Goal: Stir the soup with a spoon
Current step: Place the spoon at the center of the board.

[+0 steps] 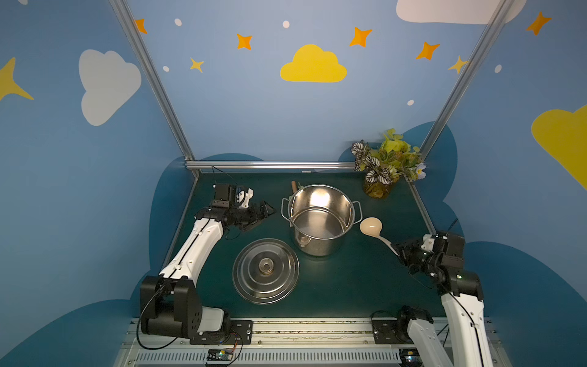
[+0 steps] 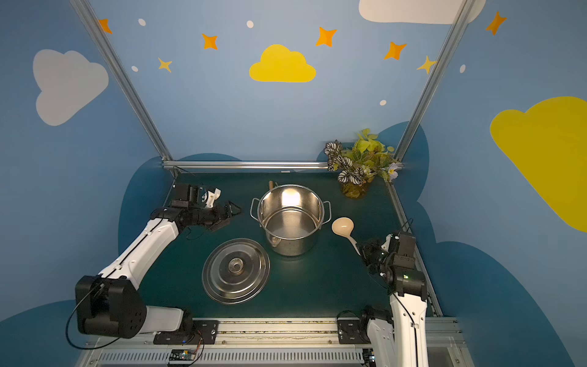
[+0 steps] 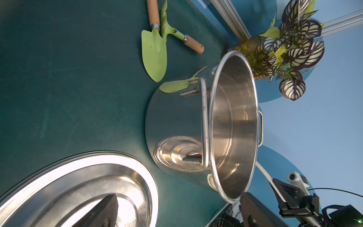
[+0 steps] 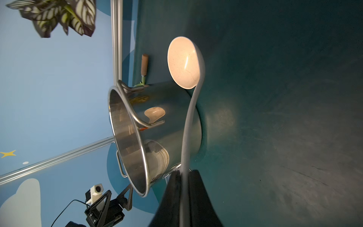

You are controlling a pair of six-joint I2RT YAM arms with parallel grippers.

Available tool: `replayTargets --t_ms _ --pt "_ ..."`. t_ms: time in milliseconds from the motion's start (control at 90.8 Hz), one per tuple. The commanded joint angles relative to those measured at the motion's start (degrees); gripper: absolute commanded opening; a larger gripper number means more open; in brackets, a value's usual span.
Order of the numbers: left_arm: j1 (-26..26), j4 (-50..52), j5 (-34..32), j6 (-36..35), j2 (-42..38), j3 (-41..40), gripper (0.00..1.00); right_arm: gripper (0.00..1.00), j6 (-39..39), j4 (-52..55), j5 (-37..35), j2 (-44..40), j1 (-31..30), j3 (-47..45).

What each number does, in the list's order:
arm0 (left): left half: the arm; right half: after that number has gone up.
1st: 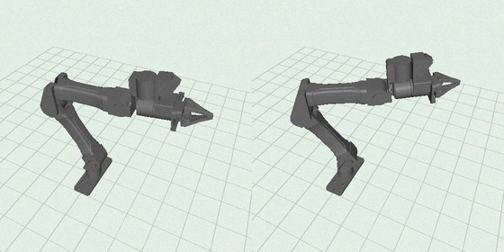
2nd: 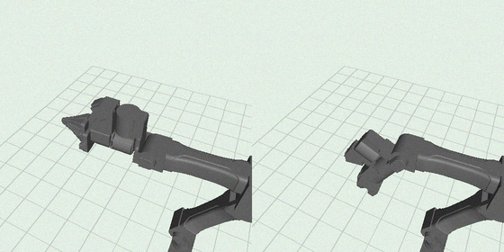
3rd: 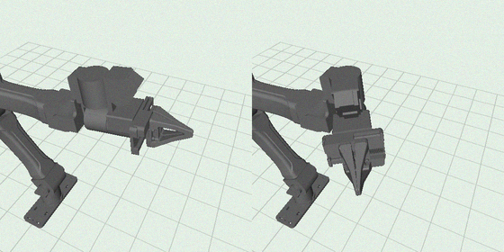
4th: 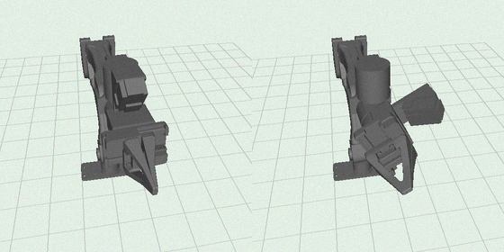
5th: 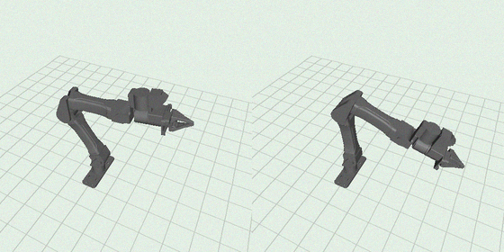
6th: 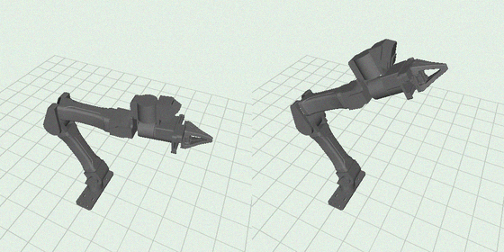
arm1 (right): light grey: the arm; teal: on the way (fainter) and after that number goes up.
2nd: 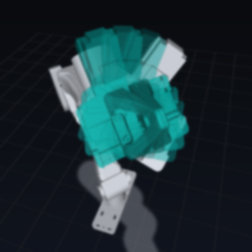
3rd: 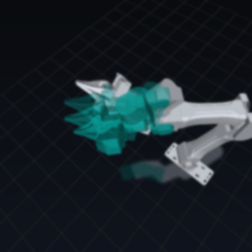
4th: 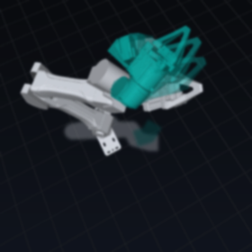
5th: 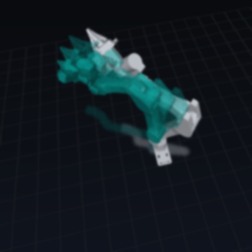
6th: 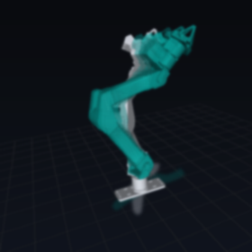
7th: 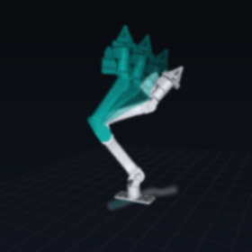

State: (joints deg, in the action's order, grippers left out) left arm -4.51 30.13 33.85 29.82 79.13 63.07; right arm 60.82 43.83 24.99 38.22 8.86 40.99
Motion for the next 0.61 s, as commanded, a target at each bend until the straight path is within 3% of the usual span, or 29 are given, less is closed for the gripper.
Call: replayTargets --t_ms 0,330,595 --pt "0.27 -0.28 0.08 -0.23 -1.4 -0.46 1.0 0.0 -0.32 -5.35 1.71 -0.28 0.11 -1.99" --pt "0.87 -0.95 -0.35 -0.29 -1.9 -1.54 1.0 0.0 -4.48 -4.23 0.71 -1.6 -0.33 -11.18" --pt "1.17 -1.58 -1.12 -0.39 -1.97 -2.14 1.0 0.24 -9.21 0.0 -2.27 -1.0 -0.77 -12.19"
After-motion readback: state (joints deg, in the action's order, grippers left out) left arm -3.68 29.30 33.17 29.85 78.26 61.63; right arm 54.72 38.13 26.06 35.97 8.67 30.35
